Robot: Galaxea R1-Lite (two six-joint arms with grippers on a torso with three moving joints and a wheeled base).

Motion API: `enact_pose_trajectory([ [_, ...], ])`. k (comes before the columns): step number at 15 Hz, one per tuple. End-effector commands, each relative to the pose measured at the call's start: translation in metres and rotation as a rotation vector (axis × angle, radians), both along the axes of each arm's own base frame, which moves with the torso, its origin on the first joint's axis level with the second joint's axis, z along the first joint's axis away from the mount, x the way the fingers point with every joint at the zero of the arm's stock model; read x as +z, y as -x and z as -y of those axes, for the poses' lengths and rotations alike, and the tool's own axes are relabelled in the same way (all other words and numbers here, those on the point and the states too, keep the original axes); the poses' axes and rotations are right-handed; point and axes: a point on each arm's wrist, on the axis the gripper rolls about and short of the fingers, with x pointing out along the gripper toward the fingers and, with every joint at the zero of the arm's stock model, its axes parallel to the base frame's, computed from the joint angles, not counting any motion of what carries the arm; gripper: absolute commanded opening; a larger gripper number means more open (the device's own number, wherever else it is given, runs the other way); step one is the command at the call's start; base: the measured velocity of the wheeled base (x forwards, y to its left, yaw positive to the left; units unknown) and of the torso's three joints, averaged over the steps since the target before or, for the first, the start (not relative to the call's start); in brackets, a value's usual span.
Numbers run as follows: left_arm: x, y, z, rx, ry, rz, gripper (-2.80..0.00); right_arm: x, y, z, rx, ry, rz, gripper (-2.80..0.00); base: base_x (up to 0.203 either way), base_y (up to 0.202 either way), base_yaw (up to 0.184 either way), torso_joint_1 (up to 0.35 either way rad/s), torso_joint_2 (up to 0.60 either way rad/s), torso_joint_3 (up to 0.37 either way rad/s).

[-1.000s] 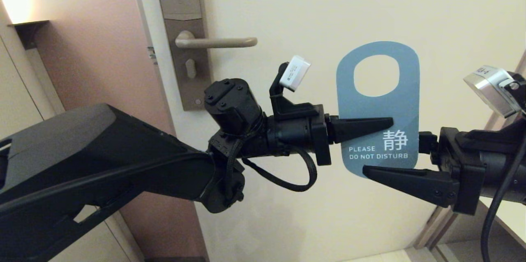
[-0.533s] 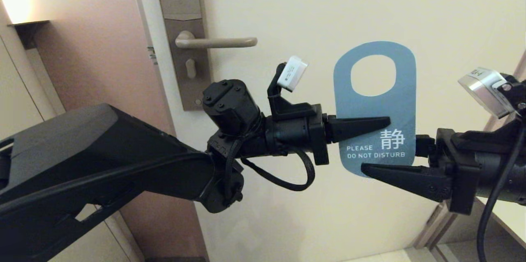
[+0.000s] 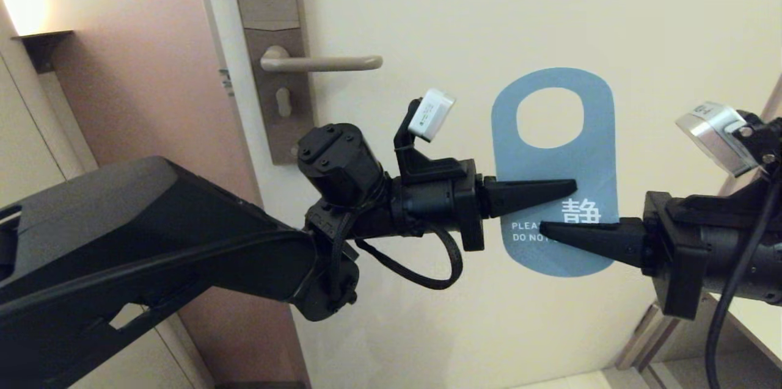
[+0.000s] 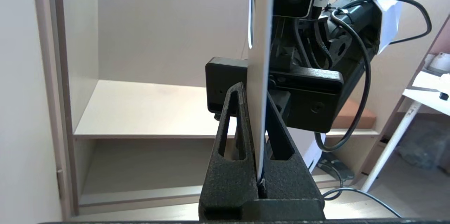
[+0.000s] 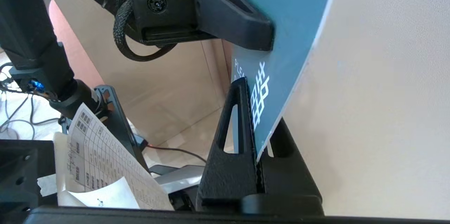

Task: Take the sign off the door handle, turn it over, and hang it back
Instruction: Hand it to the other hand

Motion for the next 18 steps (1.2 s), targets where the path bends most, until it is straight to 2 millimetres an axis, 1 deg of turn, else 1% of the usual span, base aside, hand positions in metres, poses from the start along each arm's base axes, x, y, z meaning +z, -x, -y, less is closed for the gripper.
enact_pose_trajectory([
  [1, 0.0003, 0.0007, -0.0007, -0.004, 0.000, -0.001, -2.80, 0.0002, 0.0007, -0.0008, 0.008, -0.002, 0.002, -2.80, 0.000, 0.000, 0.000, 0.000, 0.00, 0.000],
  [11, 0.0002, 0.0031, 0.0013, -0.007, 0.002, 0.005, -2.80, 0.0001, 0.0038, 0.0004, 0.008, -0.003, 0.005, -2.80, 0.000, 0.000, 0.000, 0.000, 0.00, 0.000],
  [12, -0.0006, 0.0039, 0.0014, -0.008, 0.000, 0.004, 0.00, 0.0000, 0.0038, 0.0005, 0.007, -0.003, 0.005, -2.80, 0.000, 0.000, 0.000, 0.000, 0.00, 0.000],
  [18, -0.0011, 0.0079, -0.0051, -0.009, -0.015, -0.011, 0.00, 0.0007, 0.0064, 0.0021, 0.003, -0.003, 0.014, -2.80, 0.000, 0.000, 0.000, 0.000, 0.00, 0.000],
])
